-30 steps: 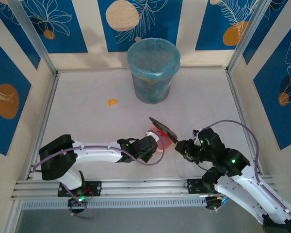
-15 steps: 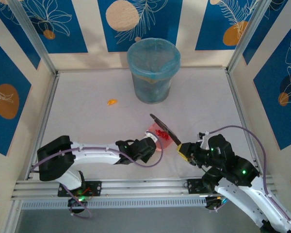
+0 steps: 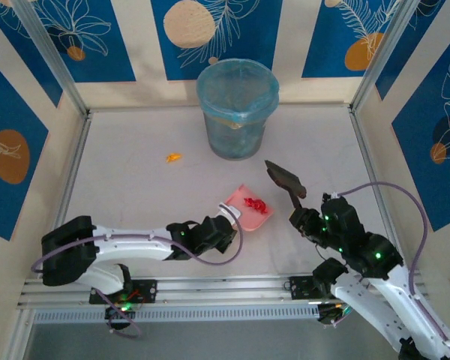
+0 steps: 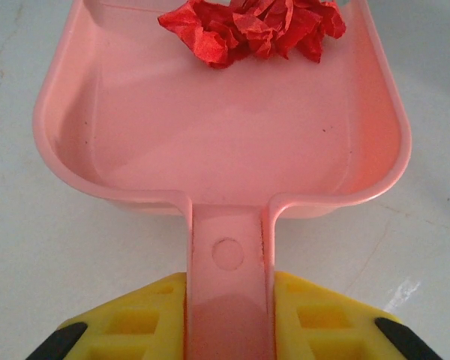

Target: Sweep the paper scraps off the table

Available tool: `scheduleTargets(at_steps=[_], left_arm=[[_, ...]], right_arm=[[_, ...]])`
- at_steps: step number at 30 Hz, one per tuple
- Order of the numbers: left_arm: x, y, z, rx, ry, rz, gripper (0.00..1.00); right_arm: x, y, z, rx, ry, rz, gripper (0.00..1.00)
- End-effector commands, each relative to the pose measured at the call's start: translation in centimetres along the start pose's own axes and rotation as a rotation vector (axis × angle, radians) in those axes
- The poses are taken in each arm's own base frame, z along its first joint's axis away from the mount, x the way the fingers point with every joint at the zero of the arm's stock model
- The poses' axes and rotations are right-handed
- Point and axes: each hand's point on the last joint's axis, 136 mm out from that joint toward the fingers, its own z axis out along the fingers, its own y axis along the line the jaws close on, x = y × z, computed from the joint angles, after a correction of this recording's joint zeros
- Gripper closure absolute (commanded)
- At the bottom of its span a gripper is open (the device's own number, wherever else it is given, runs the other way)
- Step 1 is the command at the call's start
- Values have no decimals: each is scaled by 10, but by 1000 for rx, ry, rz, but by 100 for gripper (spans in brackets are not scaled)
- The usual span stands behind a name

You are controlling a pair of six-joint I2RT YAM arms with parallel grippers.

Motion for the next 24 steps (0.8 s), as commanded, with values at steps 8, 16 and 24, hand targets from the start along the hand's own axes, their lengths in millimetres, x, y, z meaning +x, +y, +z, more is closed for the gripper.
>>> scheduleTargets(at_steps=[8, 16, 24], left_arm=[[-28, -1, -29, 53, -180, -16, 100], [-44, 11, -56, 16, -189, -62, 100], [-91, 23, -104, -53, -162, -117, 100]], right_arm=[[-60, 19, 44, 153, -227, -164, 100], [-91, -17, 75, 308, -490, -206, 100], [-96, -42, 76, 356, -548, -173, 100]])
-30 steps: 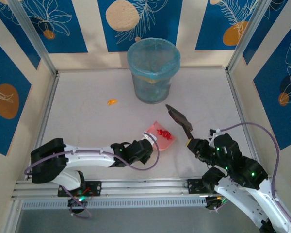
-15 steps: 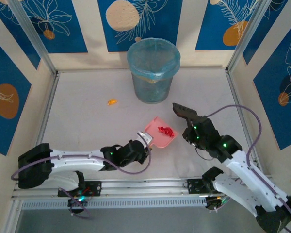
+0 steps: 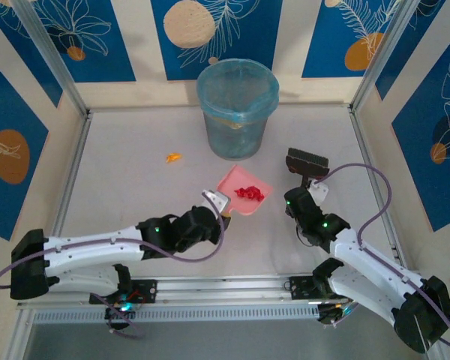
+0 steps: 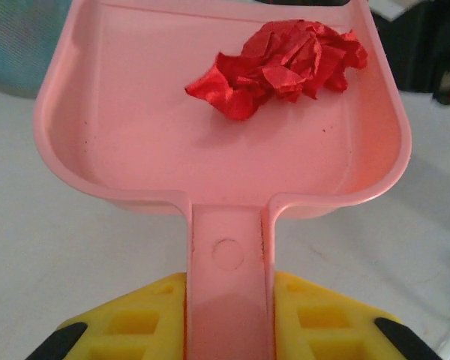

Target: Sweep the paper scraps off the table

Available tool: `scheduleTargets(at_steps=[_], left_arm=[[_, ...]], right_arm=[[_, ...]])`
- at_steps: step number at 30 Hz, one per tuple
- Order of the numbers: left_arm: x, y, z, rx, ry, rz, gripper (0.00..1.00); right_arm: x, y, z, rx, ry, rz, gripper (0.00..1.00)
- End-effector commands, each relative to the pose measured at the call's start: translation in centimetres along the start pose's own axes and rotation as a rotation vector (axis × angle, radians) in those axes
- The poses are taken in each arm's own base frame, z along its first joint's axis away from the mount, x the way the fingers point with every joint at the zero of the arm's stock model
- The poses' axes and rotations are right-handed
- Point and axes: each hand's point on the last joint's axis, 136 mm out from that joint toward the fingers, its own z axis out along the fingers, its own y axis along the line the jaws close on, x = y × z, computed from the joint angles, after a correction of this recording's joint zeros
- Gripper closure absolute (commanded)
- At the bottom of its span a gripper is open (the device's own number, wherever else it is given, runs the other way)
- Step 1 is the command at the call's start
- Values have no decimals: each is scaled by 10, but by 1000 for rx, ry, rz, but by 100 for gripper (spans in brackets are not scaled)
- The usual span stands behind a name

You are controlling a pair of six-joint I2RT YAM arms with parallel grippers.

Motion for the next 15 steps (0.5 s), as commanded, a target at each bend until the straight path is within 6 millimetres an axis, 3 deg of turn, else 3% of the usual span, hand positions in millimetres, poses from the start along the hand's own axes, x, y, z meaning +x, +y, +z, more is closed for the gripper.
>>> scheduleTargets(at_steps=[1, 7, 15], left_arm=[[-34, 10, -27, -64, -6, -24, 100], [-99, 21, -52, -148, -21, -30, 100], [-185, 34, -40, -104, -22, -181, 100]], right_arm=[[-33, -1, -5, 1, -141, 86, 100], [-25, -6, 4, -11, -98, 122, 100], [-18, 1, 12, -20, -54, 91, 100]])
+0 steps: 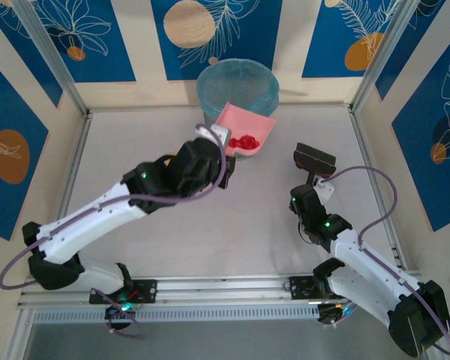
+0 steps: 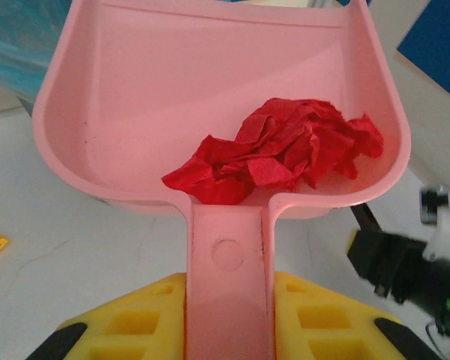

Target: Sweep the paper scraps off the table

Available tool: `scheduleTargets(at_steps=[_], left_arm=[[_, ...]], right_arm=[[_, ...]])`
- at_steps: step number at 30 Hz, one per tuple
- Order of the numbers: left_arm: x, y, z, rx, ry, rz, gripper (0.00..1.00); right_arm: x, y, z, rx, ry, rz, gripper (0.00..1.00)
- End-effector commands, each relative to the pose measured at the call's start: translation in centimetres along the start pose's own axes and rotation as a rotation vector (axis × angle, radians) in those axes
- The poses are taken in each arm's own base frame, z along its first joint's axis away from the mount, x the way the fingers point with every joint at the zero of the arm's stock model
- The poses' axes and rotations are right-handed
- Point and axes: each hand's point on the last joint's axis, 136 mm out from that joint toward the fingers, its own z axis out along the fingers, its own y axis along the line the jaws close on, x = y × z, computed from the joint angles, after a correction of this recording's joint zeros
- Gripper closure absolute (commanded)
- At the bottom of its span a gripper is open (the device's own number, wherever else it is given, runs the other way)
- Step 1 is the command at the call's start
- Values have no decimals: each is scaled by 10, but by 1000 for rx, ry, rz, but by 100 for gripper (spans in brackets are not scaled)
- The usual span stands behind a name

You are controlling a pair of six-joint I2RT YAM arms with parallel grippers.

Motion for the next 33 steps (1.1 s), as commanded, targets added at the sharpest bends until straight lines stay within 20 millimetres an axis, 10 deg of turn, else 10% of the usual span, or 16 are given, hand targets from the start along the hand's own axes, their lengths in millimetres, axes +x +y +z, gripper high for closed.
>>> scheduleTargets(at_steps=[1, 16, 33], left_arm=[[-18, 7, 7, 30, 54, -59, 100], [-136, 18, 102, 464, 97, -685, 100], [-154, 55, 136, 690, -15, -1117, 100]], right_arm=[[-8, 10, 2, -28, -23, 6, 100], [-5, 16, 13, -14, 23, -37, 100], [-1, 21, 19, 1, 53, -66, 100]])
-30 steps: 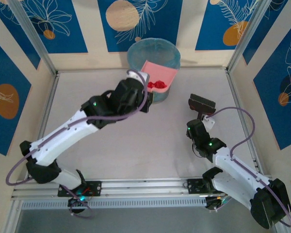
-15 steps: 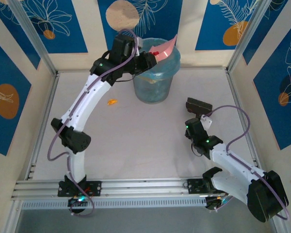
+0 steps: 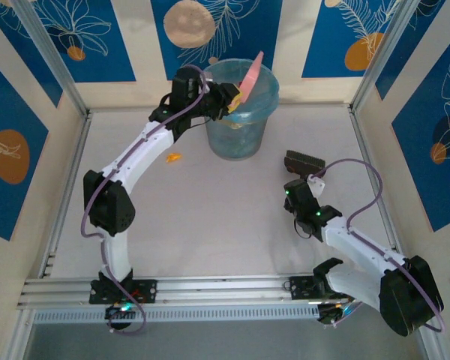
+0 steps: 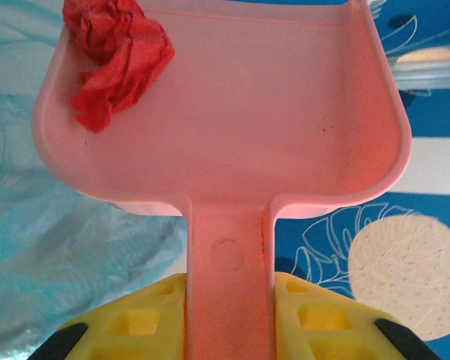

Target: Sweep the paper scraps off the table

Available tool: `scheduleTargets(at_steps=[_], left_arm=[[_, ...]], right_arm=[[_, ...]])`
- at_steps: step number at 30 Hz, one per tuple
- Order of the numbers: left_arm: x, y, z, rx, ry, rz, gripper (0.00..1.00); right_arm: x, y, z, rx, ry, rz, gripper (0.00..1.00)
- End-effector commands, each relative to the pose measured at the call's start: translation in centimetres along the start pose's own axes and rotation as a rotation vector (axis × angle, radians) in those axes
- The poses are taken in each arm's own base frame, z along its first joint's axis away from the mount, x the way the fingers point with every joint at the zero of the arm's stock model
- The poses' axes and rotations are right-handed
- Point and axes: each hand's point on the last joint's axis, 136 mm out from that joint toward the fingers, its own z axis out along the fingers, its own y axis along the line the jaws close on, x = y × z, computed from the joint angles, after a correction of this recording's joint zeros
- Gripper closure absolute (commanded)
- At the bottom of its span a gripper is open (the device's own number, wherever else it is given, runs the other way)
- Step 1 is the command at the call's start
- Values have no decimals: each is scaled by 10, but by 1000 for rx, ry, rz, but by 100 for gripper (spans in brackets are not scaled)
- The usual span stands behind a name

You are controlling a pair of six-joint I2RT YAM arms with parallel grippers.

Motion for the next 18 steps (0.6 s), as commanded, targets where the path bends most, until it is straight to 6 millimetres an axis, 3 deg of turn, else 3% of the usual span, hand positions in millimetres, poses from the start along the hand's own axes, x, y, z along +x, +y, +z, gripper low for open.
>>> scheduleTargets(at_steps=[1, 12, 18], left_arm=[[-1, -63, -24, 197, -12, 17, 100], [-2, -58, -24, 245, -29, -25, 100], [3, -68, -25, 305, -12, -18, 100]], right_arm=[[-19, 12, -5, -30, -53, 20, 100], [-20, 11, -4, -21, -57, 15, 100], [-19, 11, -2, -14, -53, 11, 100]])
